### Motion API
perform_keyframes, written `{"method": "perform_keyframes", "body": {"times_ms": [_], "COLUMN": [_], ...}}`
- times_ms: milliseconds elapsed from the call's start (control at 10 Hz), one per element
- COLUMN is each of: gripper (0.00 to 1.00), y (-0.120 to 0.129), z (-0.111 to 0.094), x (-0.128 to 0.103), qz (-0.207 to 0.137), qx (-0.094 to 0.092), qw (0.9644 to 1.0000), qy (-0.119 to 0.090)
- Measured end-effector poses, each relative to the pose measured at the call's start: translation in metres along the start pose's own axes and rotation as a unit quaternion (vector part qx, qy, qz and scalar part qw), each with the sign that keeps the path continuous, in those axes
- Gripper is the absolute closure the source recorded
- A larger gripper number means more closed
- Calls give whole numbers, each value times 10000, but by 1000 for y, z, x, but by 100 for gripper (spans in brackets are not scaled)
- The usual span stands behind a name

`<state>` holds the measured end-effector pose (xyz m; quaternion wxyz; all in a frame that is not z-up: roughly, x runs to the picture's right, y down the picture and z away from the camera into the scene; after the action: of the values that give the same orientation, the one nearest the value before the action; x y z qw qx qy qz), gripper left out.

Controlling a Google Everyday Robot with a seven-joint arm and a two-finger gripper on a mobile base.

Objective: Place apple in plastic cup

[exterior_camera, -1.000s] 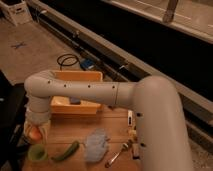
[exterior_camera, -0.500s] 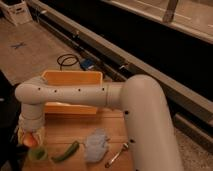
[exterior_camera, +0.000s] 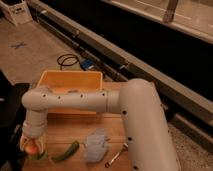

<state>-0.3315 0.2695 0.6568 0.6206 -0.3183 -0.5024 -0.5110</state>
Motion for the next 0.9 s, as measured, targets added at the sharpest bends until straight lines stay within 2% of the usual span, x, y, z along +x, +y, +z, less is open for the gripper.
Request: {"method": "perform_keyframes", "body": {"times_ms": [100,200,400,900], "gripper": [62,51,38,38], "y": [3,3,3,3], "z": [4,4,7,4], "x": [1,0,-7,-14], "qz": [40,43,40,44], "qx": [30,54,81,102], "qw": [9999,9999,9999,9999], "qy": [-95,-103,-89,-32]}}
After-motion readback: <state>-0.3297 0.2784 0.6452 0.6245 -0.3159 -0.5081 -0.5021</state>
